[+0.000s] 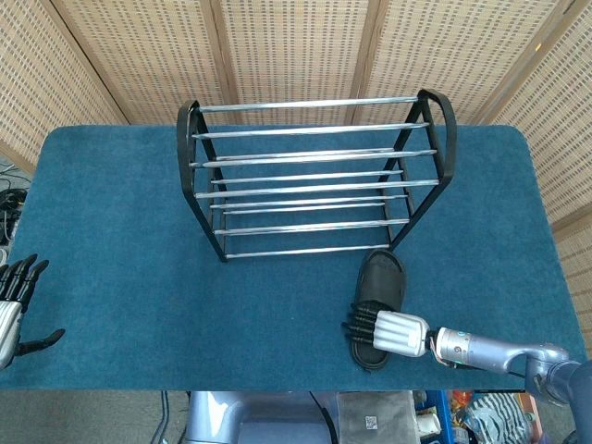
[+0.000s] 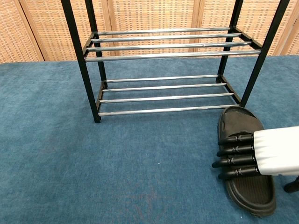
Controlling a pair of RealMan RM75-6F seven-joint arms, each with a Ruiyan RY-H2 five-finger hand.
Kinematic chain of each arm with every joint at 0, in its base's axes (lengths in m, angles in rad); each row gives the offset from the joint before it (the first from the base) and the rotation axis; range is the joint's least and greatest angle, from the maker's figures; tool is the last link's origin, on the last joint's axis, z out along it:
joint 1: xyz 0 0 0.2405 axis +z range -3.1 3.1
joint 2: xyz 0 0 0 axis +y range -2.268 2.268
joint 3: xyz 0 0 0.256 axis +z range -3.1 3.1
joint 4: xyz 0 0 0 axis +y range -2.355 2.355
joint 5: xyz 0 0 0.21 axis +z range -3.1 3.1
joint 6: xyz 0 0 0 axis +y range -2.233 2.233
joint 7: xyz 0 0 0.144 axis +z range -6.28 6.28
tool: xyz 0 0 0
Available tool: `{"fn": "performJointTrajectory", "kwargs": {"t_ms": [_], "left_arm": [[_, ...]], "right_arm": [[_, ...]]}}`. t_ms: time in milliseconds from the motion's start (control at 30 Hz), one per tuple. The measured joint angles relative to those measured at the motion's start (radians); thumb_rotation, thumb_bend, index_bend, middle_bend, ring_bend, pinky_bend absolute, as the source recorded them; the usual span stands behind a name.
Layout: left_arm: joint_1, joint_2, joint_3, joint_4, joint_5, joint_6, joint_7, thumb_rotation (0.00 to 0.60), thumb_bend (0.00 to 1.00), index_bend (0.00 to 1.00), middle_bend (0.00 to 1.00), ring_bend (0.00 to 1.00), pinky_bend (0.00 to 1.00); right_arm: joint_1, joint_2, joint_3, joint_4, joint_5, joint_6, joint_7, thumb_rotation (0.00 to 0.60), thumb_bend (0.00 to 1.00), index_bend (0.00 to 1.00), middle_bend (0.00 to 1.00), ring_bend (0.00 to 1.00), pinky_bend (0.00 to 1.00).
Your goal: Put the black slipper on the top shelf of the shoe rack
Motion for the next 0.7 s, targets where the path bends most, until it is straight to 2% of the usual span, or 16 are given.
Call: {"fn": "performJointTrajectory", "kwargs": {"t_ms": [100, 167, 300, 433, 700], "left_arm": [[0.000, 0.000, 0.000, 0.000, -0.001, 0.000, 0.001, 0.600, 0.13, 0.00, 0.00, 0.00, 0.00], [0.000, -0.001, 0.001, -0.001, -0.001, 0.000, 0.003, 0.600, 0.13, 0.00, 0.00, 0.00, 0.00], [0.000, 0.000, 0.002, -0.002, 0.000, 0.001, 0.003, 0.600, 0.13, 0.00, 0.00, 0.00, 0.00], [0.000, 0.000, 0.004, -0.003, 0.005, 0.003, 0.002, 0.600, 0.13, 0.00, 0.00, 0.00, 0.00], [0.003, 0.003, 0.008, -0.004, 0.016, 0.012, -0.005, 0.600, 0.13, 0.00, 0.00, 0.00, 0.00]], "right_arm": [[0.002, -0.005, -0.010, 0.001, 0.004, 0.000, 0.008, 0.600, 0.49, 0.36, 0.37, 0.23, 0.26], [0.002, -0.008, -0.015, 0.003, 0.002, 0.010, 0.017, 0.600, 0.59, 0.44, 0.45, 0.31, 0.32], [-0.001, -0.019, -0.032, 0.028, -0.013, 0.067, 0.039, 0.600, 0.77, 0.53, 0.53, 0.38, 0.39], [-0.009, -0.031, -0.046, 0.063, -0.026, 0.130, 0.053, 0.600, 0.81, 0.54, 0.54, 0.39, 0.40], [-0.032, -0.016, -0.050, 0.076, -0.044, 0.241, 0.000, 0.600, 0.82, 0.56, 0.55, 0.41, 0.40]]}}
